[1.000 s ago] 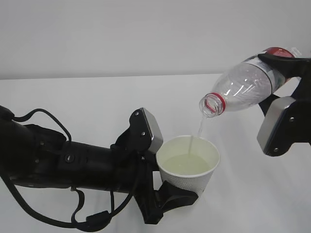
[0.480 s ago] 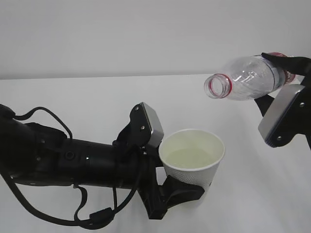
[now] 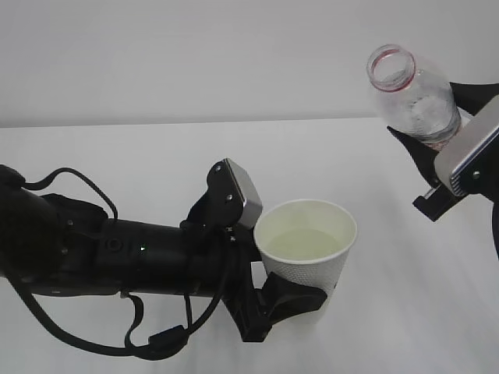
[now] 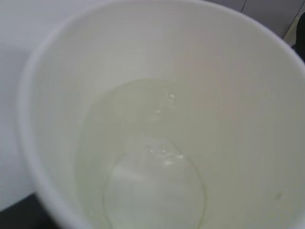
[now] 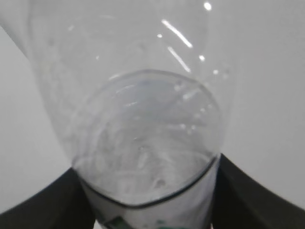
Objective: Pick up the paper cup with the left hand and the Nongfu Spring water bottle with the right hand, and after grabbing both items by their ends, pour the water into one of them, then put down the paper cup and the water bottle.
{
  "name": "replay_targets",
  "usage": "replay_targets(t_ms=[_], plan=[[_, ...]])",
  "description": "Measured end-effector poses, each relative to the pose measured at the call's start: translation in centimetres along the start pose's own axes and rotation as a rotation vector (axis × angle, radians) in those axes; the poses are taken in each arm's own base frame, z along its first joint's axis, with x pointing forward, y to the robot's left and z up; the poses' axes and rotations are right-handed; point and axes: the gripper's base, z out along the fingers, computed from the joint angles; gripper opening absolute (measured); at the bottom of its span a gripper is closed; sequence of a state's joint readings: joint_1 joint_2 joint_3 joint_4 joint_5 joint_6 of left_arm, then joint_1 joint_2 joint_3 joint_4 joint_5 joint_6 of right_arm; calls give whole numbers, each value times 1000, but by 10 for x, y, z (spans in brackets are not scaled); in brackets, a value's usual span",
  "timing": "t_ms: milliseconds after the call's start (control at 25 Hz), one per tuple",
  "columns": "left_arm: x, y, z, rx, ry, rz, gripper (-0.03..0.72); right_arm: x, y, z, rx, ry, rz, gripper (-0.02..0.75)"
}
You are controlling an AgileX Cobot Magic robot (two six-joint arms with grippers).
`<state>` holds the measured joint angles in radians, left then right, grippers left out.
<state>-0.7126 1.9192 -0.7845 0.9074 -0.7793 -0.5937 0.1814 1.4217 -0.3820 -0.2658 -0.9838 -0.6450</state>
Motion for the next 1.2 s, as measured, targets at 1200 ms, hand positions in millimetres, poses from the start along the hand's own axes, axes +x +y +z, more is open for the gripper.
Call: replay_targets(t_ms=[1200], plan=[[-1, 0, 0, 2, -6, -2, 534, 18, 18, -5, -35, 90, 675, 473]])
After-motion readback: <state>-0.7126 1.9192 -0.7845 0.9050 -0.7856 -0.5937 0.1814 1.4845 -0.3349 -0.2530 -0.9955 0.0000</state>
